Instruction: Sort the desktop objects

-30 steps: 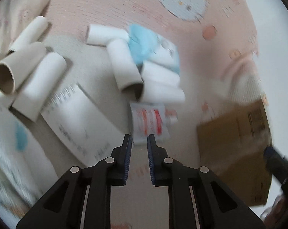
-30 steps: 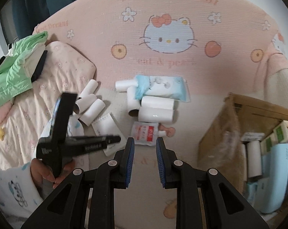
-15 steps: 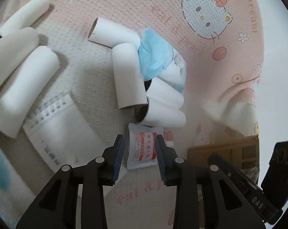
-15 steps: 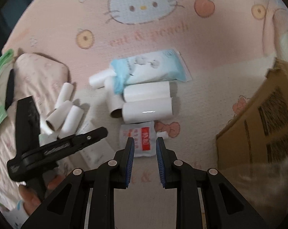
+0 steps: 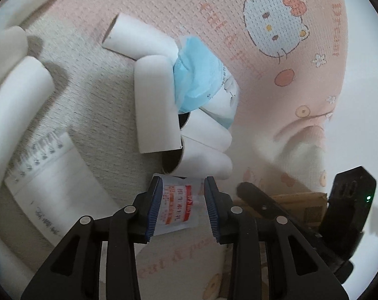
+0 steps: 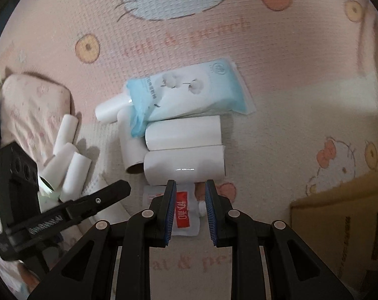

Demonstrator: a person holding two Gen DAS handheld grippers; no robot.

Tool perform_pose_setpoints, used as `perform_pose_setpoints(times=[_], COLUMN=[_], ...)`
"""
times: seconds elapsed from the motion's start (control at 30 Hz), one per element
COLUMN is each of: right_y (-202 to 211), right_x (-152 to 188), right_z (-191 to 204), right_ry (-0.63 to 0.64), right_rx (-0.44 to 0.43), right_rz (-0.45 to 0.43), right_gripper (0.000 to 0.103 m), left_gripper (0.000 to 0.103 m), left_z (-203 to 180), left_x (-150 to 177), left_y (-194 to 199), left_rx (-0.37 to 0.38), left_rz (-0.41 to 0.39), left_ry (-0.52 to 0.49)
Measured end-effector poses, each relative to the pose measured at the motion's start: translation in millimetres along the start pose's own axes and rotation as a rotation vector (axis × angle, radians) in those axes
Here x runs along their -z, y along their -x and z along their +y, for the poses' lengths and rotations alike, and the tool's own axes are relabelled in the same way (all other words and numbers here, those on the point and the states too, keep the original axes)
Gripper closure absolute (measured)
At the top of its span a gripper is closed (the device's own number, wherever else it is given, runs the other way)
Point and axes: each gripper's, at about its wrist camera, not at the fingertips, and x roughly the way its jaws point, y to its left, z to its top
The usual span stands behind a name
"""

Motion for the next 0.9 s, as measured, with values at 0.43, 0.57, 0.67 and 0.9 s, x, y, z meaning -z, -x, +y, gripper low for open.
perform_pose_setpoints(times=[0.43, 0.57, 0.67, 0.9], right_y=[-31, -28, -30, -32], right_x=[-9, -19, -23, -21], right_z=[-29, -29, -25, -13], right_ry=[-0.066, -0.070, -0.067, -0.102], right_rx=[-0.050, -0.080, -0.084, -0.125], right_rz=[0.027, 0.007, 0.012, 0.019], right_gripper=[0.083, 0.083, 0.083, 0.083], left_gripper=[0.066, 0.066, 0.066, 0.066], left_z=[-21, -24, -19, -21], left_x=[-13, -19, -19, -18], left_y=[-22, -26, -24, 16], left_rx=[-0.109, -0.115, -0.137, -0.174], left_rz=[-0.004, 0.003, 0.008, -0.033], left_ry=[-0.125, -0.151, -0.136, -0.164])
